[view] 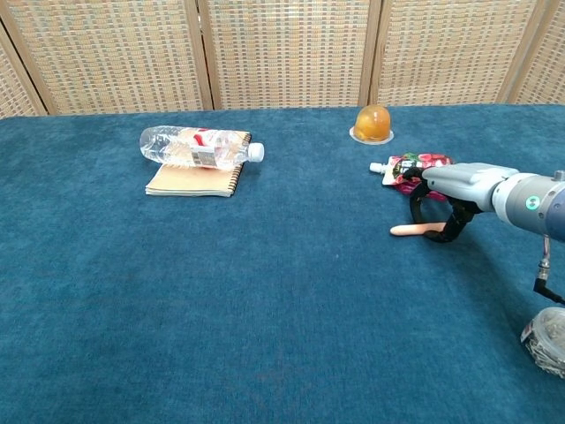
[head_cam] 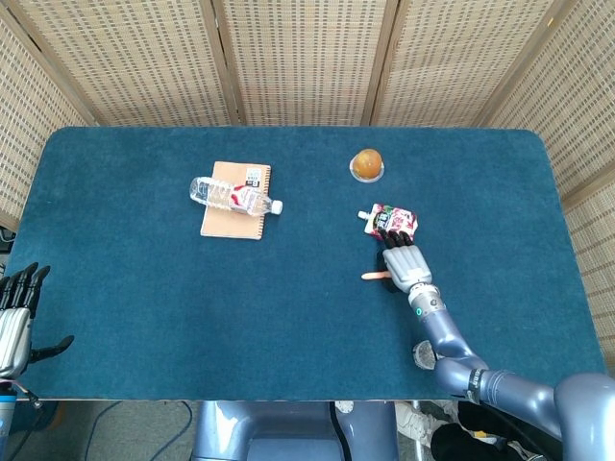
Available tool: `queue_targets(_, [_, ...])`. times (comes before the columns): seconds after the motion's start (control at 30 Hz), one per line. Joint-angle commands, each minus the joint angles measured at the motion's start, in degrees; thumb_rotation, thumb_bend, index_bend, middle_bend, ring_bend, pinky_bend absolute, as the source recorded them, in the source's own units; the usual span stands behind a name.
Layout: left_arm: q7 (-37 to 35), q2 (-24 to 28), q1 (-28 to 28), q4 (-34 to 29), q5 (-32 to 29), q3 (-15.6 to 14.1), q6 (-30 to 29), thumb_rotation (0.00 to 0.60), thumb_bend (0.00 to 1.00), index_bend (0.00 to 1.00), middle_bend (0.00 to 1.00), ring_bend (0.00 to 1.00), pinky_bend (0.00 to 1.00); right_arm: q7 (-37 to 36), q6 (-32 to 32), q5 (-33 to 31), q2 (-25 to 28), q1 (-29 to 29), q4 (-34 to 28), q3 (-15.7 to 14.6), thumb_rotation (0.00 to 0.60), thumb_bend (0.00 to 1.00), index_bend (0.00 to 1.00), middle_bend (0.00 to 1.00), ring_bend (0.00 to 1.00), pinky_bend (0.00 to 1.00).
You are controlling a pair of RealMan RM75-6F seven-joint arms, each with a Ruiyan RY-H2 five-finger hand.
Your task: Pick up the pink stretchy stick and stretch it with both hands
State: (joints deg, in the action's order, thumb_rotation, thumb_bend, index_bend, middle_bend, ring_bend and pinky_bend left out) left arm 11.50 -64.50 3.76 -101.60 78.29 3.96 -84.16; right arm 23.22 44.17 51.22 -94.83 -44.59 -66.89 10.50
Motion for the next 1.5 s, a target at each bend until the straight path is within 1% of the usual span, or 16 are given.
queue_targets(0.03, [0.0,0.0,0.0,0.0,0.0,0.0,0.0,0.600,0.00,0.00,0.00,0.00,0.00,0.0,0.0,0.0,-0.2,-0.1,0.3,-0.1,0.600,0.55,0.53,0.07,0.00,0.00])
queue_targets(0.3, [-0.1,0.0,0.1,0.0,-0.2,0.0,0.2,0.600,0.00,0.00,0.00,0.00,0.00,-0.6,0.8,0.7,-0.5,0.0,0.6,-0.2,0.600,0.57,0.62,0.11,0.00,0.00])
queue_targets(0.43, [-0.3,0.0,0.1,0.1,-0.1,-0.1,0.2,0.600,0.00,0.00,0.00,0.00,0.00,-2.0,2.1,2.3,0.3,0.6,-1.0,-0.1,0.600,0.58,0.63,0.12,0.00,0.00])
queue_targets(0.7, [-1.4,0.5,0.2,0.0,0.1,0.0,0.1,0.600,0.00,0.00,0.00,0.00,0.00,-3.7,4.2,4.2,3.8,1.3,-8.8,0.8,0.600,0.58,0.63,0.12,0.00,0.00])
queue_targets(0.87, [-2.3,1.2,0.3,0.1,0.2,0.2,0.2,0.600,0.00,0.00,0.00,0.00,0.00,-3.0,5.9,4.5,6.6,0.9,-16.2,2.4,0.600,0.58,0.63,0.12,0.00,0.00])
queue_targets(1.0, [-2.8,1.9,1.0,0.6,0.3,0.6,1.0,0.600,0.00,0.00,0.00,0.00,0.00,-1.5,6.2,0.7,8.1,-0.4,-21.8,4.4,0.600,0.58,0.63,0.13,0.00,0.00])
queue_targets(1.17, [-2.2,2.5,2.1,0.1,1.4,0.7,1.8,0.600,0.00,0.00,0.00,0.00,0.00,-0.5,6.4,-5.0,8.1,-2.6,-25.7,6.8,0.600,0.59,0.63,0.14,0.00,0.00])
queue_targets(1.2, [-1.7,2.9,2.8,-0.4,2.3,0.7,2.4,0.600,0.00,0.00,0.00,0.00,0.00,-1.0,5.7,-7.4,7.9,-3.4,-26.7,7.8,0.600,0.59,0.63,0.14,0.00,0.00])
queue_targets(1.37, [-1.2,4.4,5.2,-1.0,3.9,1.2,4.9,0.600,0.00,0.00,0.00,0.00,0.00,-1.0,4.1,-14.5,7.4,-6.7,-27.9,10.1,0.600,0.59,0.63,0.15,0.00,0.00])
queue_targets(1.5, [-1.1,3.9,8.4,1.3,5.2,2.7,6.9,0.600,0.00,0.00,0.00,0.00,0.00,0.4,4.2,-20.7,6.4,-10.8,-27.5,11.9,0.600,0.59,0.63,0.15,0.00,0.00])
